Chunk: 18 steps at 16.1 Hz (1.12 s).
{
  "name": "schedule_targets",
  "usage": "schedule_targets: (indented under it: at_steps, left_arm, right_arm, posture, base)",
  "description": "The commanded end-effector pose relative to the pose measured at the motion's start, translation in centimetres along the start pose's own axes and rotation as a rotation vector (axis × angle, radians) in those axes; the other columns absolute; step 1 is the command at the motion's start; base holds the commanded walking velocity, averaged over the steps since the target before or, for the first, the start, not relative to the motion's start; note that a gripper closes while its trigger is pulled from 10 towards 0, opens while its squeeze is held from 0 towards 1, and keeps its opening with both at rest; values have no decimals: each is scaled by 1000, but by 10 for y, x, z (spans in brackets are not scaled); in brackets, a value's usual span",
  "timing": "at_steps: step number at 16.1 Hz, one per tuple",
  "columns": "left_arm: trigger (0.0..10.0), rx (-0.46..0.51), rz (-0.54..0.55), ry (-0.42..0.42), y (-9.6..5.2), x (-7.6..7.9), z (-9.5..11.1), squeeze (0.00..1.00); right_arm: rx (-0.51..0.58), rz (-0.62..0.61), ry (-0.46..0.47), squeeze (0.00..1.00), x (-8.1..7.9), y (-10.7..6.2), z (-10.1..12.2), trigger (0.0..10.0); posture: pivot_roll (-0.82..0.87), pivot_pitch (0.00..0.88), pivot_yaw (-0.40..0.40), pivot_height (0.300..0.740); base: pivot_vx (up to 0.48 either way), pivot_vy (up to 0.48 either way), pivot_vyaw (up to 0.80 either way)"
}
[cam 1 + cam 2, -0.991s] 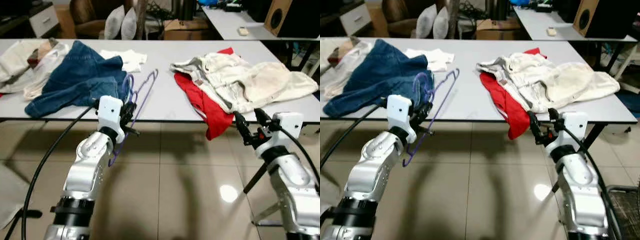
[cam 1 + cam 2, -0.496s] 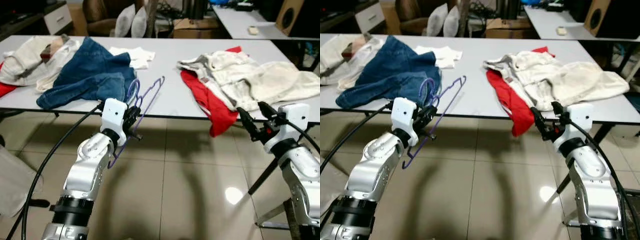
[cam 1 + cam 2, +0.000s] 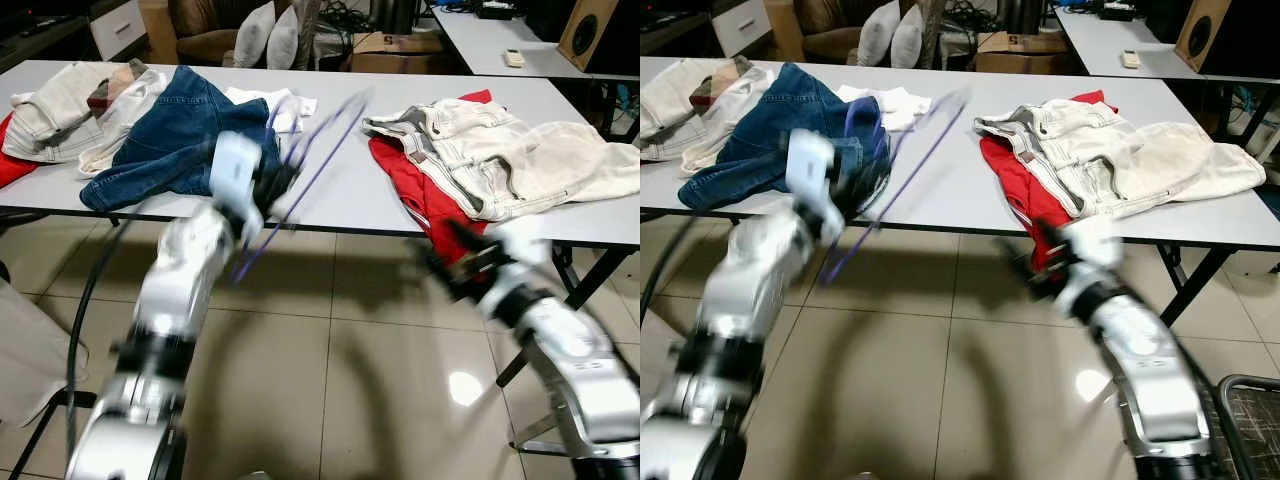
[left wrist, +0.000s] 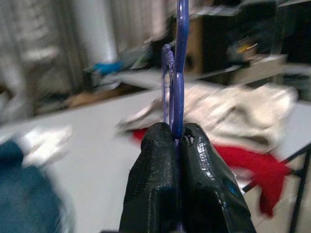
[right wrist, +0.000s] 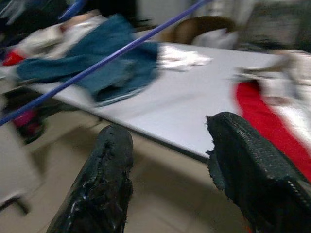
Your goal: Hang hanger
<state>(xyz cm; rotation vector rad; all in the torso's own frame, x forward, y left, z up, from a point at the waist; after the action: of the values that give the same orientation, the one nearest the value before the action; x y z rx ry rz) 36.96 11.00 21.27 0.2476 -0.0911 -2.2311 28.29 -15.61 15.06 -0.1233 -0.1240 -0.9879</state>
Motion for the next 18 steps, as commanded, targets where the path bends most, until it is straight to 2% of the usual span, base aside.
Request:
schedule_targets:
  at_steps: [1, 2, 3, 5, 7, 8, 9, 10, 12, 18]
  left_arm:
    - [0, 25, -116, -4, 10, 6, 5, 0]
    - [0, 48, -219, -6, 22, 16, 13, 0]
    - [0, 57, -262, -8, 26, 20, 15, 0]
    - [0, 60, -499, 32, 49, 62, 16, 0]
    - [0, 58, -674, 25, 50, 90, 11, 0]
    - [0, 60, -707, 14, 50, 95, 9, 0]
    - [0, 66, -802, -15, 47, 105, 6, 0]
    - [0, 68, -829, -21, 46, 108, 5, 0]
    - [0, 90, -955, -57, 39, 117, 5, 0]
    - [0, 105, -1024, -98, 29, 117, 2, 0]
  right_arm:
    - [-1, 104, -48, 0, -13, 3, 5, 10000]
    - [0, 177, -69, 0, -22, 6, 8, 10000]
    - [-1, 204, -78, 0, -26, 6, 8, 10000]
    - [-36, 351, -172, 0, -43, 8, 7, 10000]
    - [-27, 415, -217, 0, -52, 9, 10, 10000]
    - [-23, 426, -221, 0, -54, 10, 11, 10000]
    - [-15, 457, -237, 0, -58, 10, 14, 10000]
    - [-14, 464, -242, 0, -59, 9, 14, 10000]
    - [-10, 491, -260, 0, -62, 10, 15, 10000]
    - [-7, 494, -268, 0, -58, 11, 14, 10000]
  posture:
    - [-114, 0, 20, 740]
    - [-117, 0, 31, 740]
    - [-120, 0, 39, 740]
    - [-128, 0, 58, 740]
    - [-132, 0, 74, 740]
    - [-133, 0, 79, 740]
    - [-133, 0, 85, 740]
    - [-133, 0, 85, 740]
    - [-128, 0, 84, 740]
    - [-121, 0, 84, 740]
  base:
    - [0, 0, 0]
    - [0, 0, 0]
    - [0, 0, 0]
    - [0, 0, 0]
    - [0, 0, 0]
    - [0, 0, 0]
    - [0, 0, 0]
    - [0, 0, 0]
    - [0, 0, 0]
    - [0, 0, 0]
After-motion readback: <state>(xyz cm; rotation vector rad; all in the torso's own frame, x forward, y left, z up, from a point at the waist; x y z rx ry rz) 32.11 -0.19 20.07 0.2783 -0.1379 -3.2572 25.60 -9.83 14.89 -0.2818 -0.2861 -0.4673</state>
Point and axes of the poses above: a point about 5 cm out from each wrist's last joint towards the gripper, its own y axis pointing out of the wrist towards the gripper, its own z axis along the axis of the wrist's last joint, x = y × z, the point moved 2 cm from there along y, pointing out of the wrist towards the gripper, and after that the axes turned 1 degree about y, right-handed, at the moved point
